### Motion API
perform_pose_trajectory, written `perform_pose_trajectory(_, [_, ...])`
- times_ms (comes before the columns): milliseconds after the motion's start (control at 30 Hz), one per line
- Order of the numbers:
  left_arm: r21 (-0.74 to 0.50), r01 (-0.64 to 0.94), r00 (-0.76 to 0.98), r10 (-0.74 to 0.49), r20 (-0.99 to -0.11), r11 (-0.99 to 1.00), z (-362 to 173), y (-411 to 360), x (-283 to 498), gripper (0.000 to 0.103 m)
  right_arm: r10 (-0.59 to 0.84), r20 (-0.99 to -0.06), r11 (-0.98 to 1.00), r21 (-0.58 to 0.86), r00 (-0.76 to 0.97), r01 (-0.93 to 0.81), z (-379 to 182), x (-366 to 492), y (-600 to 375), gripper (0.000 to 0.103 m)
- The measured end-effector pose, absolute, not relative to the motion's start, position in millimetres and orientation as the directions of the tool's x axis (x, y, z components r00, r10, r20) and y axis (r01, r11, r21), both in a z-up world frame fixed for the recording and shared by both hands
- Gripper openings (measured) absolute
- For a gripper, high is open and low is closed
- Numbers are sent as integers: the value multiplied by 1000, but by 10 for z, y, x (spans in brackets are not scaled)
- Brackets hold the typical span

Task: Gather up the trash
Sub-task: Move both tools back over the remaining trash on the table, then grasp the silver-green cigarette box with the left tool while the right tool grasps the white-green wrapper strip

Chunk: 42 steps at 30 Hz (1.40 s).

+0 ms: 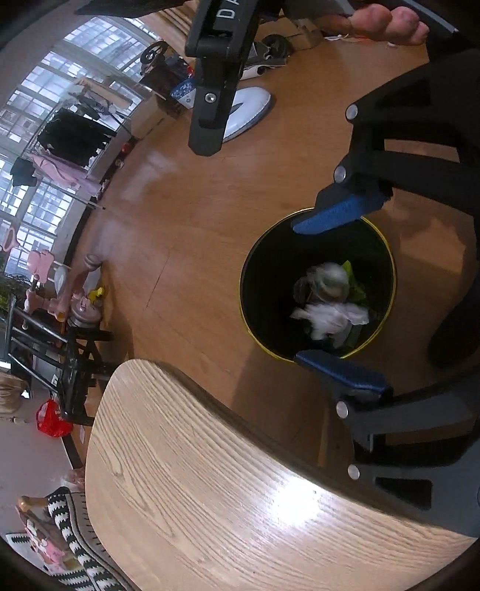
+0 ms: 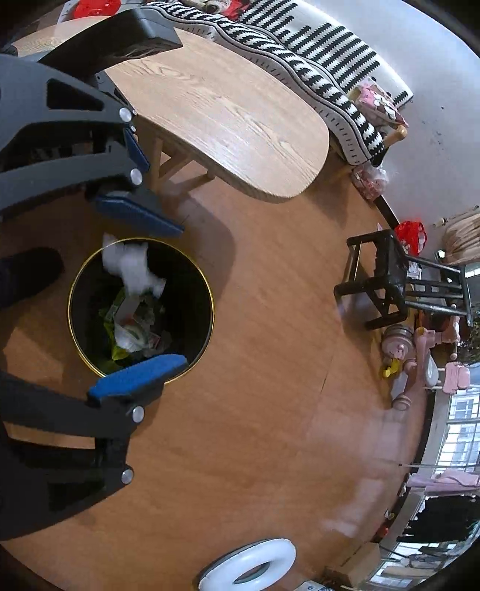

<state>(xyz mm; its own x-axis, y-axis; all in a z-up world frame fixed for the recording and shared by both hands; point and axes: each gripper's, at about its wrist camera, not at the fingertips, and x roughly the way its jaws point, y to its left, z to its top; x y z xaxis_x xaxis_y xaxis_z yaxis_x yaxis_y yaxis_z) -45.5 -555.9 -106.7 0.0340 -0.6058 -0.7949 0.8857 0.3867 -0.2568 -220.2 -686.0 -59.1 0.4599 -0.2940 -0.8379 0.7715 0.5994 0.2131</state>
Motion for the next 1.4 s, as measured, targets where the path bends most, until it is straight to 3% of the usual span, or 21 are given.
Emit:
perform_pose_trajectory(267, [-236,868,103,-621,-777,438,-731,-5086,-267,91,-289,-785,701,216,548,680,-277,-1797,-6481,76])
perform_pose_trajectory(500, [-187,803,262,-617,-742,566,-286,-4132,181,93,-214,-746,809,227,631,542,-2,-1153,-5820,78])
perform_pose_trajectory(867, [-43,598,542,-444,-713,800,69,-2063,904,93,31,-708,923,290,705,251,236,47,-4251,78])
perform_pose_trajectory(1133, [22,470,631,-318,-708,882,-2,-767,1210,93,123,-741,968,236,660,84,149,674,-3080,78])
perform_pose_trajectory(1400, [65,426,637,-248,-730,903,-218,-181,1390,93,137,-798,987,163,587,-9,-160,1052,-2292,78])
